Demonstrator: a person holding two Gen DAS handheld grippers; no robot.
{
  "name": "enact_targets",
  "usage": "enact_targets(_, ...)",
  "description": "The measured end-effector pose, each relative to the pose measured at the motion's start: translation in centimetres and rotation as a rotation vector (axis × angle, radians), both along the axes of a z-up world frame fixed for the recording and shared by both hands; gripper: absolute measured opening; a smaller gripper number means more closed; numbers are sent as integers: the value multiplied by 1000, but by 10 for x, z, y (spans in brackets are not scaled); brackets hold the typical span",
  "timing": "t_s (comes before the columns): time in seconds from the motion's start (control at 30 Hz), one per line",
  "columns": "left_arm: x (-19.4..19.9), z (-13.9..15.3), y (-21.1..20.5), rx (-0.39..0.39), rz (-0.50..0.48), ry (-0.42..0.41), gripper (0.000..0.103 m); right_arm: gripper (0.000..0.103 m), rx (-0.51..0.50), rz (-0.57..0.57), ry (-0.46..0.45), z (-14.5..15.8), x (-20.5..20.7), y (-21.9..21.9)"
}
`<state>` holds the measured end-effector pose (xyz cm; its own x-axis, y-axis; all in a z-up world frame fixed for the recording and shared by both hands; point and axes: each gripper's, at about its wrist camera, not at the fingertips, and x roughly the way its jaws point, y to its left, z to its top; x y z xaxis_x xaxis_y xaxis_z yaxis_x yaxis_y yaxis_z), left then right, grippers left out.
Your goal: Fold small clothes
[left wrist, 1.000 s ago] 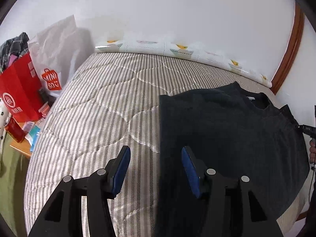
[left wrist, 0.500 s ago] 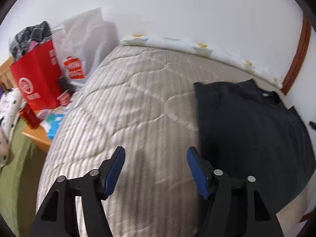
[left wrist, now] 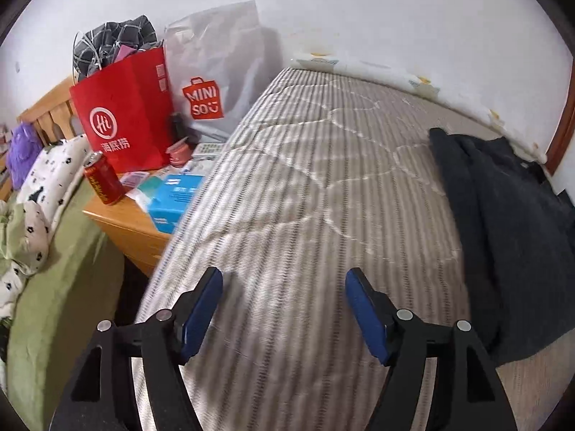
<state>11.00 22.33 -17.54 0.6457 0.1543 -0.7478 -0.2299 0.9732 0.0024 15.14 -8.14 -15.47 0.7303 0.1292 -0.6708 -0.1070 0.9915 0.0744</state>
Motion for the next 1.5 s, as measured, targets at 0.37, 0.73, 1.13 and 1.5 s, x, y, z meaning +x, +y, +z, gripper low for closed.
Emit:
enact_targets(0.37,12,-5,-1,-1,-25,30,92,57,-152,43,-24,-21,-68,74)
enact_targets(0.73,14,-7,1,-5,-10,39,100,57,-266,244,-79,-40,-127,124)
enact_targets(1.13,14,-8,2,0,-8,37,101,63,-513,333,-153,-57,-119,186)
enact_targets(1.5,14,-8,3,2,-7,37,102,20,-546,309,-175,-51,-91,202)
